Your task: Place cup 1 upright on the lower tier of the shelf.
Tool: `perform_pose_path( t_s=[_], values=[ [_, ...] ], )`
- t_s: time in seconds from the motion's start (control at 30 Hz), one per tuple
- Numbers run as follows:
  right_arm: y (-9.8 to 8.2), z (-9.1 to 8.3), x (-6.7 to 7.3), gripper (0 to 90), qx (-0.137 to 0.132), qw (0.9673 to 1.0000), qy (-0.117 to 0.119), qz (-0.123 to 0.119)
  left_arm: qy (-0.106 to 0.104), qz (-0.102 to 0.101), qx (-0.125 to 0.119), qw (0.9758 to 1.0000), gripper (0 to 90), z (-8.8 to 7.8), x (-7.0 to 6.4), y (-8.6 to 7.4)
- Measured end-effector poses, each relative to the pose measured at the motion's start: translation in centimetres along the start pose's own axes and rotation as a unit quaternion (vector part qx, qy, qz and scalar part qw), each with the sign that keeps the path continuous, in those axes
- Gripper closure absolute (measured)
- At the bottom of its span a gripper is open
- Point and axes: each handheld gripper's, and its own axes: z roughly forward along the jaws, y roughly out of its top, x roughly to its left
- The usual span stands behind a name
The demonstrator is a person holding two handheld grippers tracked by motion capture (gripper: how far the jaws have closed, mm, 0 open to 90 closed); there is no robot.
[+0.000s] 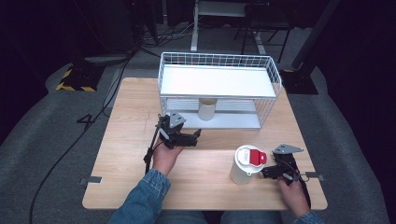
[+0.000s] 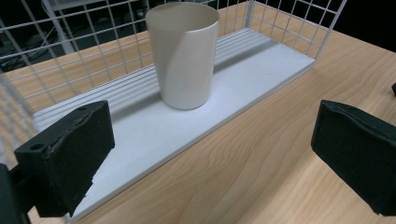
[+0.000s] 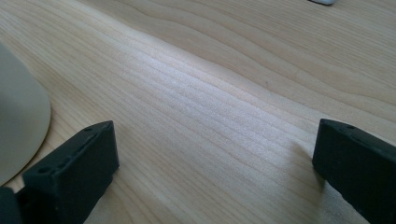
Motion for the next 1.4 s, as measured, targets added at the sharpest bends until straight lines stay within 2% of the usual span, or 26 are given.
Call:
perform_pose_path(
  t_s=[0.03,0.17,0.27,0.3,0.33,0.43,0.5,0.53,0.57,0.63,0.7,0.77,0.83,1.3,1.4],
  values=[
    [0.0,0.0,0.0,0.3,0.000,1.0000,0.000,0.001,-0.002,-0.001,0.002,1.0000,0.2,-0.9,0.2,-0.4],
    [0.0,0.0,0.0,0.2,0.000,1.0000,0.000,0.000,-0.003,-0.002,0.003,1.0000,0.2,-2.1,0.4,-0.8],
    [0.0,0.0,0.0,0.2,0.000,1.0000,0.000,0.000,-0.007,-0.008,0.005,0.9999,0.2,-3.8,0.7,-1.5],
    [0.0,0.0,0.0,0.3,0.000,1.0000,0.000,0.000,-0.007,-0.008,0.005,0.9999,0.2,-3.8,0.7,-1.5],
    [0.0,0.0,0.0,0.3,0.001,1.0000,0.000,0.000,-0.010,-0.015,0.005,0.9998,0.2,-4.5,0.9,-2.0],
    [0.0,0.0,0.0,0.3,0.000,1.0000,0.000,0.002,-0.013,-0.021,0.010,0.9996,0.2,-5.6,1.2,-2.6],
    [0.0,0.0,0.0,0.3,0.000,1.0000,0.001,0.002,-0.010,-0.023,0.012,0.9996,0.3,-5.9,1.2,-2.9],
    [0.0,0.0,0.0,0.2,0.000,1.0000,0.000,0.002,-0.016,-0.021,0.026,0.9993,0.2,-6.4,1.5,-3.1],
    [0.0,0.0,0.0,0.2,0.000,1.0000,0.000,0.002,-0.016,-0.021,0.026,0.9993,0.2,-6.4,1.5,-3.1],
    [0.0,0.0,0.0,0.2,0.000,1.0000,0.001,0.002,-0.019,-0.038,0.019,0.9989,0.2,-7.4,1.8,-3.7],
    [0.1,0.1,0.0,0.2,-0.001,1.0000,-0.002,0.004,-0.019,-0.037,0.021,0.9989,0.2,-7.5,1.9,-3.9],
    [0.1,0.1,0.3,0.3,-0.001,0.9998,-0.015,0.014,-0.015,-0.034,0.036,0.9987,0.3,-8.0,2.2,-4.8],
    [0.2,0.1,0.4,0.2,0.000,0.9997,-0.017,0.016,-0.012,-0.032,0.043,0.9985,0.3,-8.3,2.3,-5.3],
    [0.1,0.1,0.3,0.1,-0.001,1.0000,-0.004,0.007,0.000,-0.022,0.085,0.9962,0.3,-9.3,2.9,-8.3],
    [0.1,0.1,0.3,0.2,-0.001,1.0000,-0.006,0.006,-0.002,-0.023,0.102,0.9945,0.3,-9.4,3.1,-9.1]
  ],
)
